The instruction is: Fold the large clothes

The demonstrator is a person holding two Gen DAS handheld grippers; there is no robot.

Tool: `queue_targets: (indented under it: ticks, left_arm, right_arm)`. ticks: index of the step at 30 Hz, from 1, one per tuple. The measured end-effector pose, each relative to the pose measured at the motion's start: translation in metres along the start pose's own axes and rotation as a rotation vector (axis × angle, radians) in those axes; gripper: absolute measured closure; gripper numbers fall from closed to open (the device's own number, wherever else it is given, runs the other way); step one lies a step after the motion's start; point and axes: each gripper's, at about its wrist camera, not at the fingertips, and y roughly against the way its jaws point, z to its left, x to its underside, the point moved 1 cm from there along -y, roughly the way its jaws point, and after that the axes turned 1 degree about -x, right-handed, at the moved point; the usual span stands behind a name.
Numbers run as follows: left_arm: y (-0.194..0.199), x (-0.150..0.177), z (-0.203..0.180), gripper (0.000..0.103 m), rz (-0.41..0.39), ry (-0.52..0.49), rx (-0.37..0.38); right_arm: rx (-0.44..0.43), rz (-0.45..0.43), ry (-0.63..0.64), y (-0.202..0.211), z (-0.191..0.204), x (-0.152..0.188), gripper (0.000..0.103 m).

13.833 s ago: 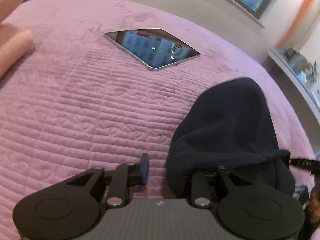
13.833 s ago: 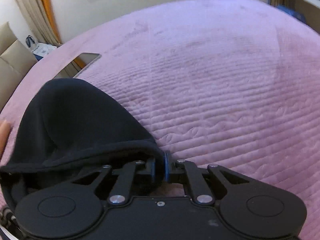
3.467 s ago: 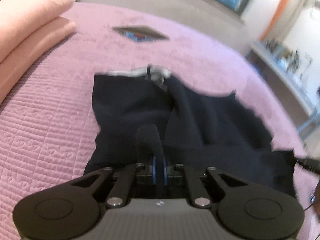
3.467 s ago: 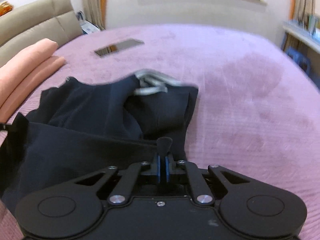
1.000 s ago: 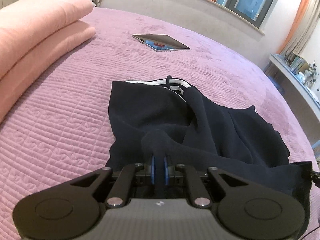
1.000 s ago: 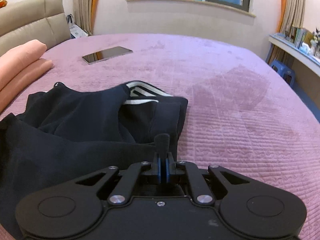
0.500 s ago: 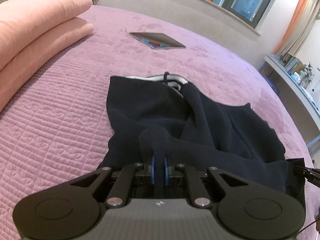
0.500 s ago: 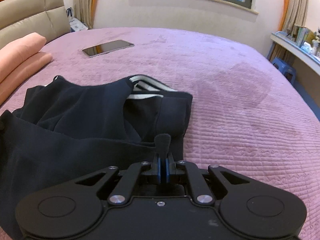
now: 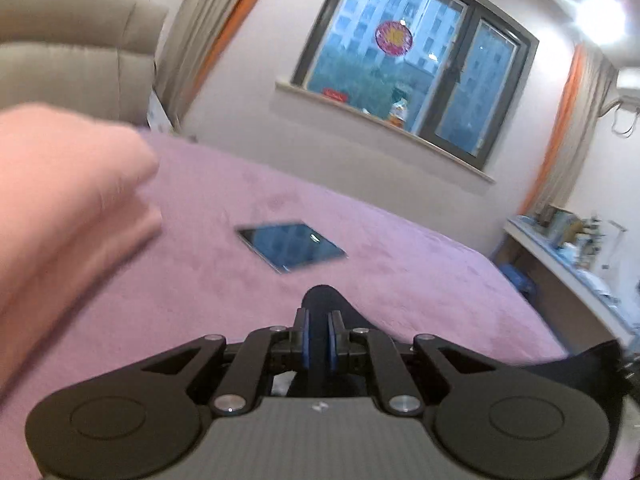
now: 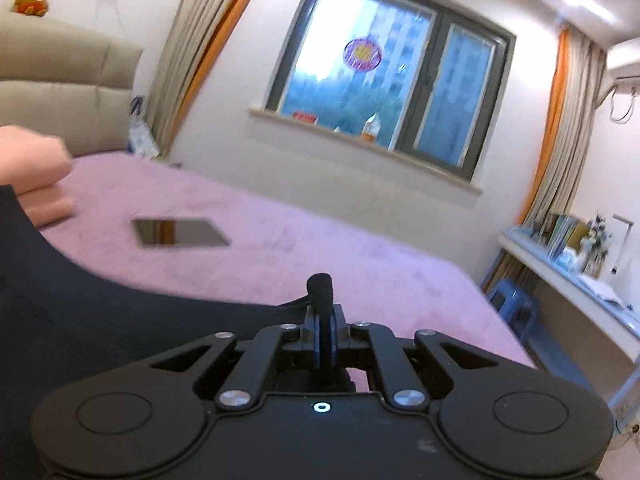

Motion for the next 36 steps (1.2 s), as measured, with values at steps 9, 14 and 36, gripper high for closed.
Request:
queue_targets:
  ticks: [9, 14, 36]
  left_arm:
    - [-0.159, 0.055, 0.025, 0.1, 0.219, -0.048, -0.277]
    - [-0.166, 0.071, 0.017, 0.095, 0.235, -0.141, -0.358]
    - [-0.099, 0.116, -0.055, 0.098, 0.323, 0.069, -0.072]
  right_arm:
    - [-0.024, 0.416, -0.102, -0.165, 0.025, 0.072, 0.097]
    - [-0.024, 0.493, -0.105, -0.172, 0.025, 0.082, 0.081]
    - [-0.171, 0.568, -0.305, -0.06, 0.06, 0.071, 0.085]
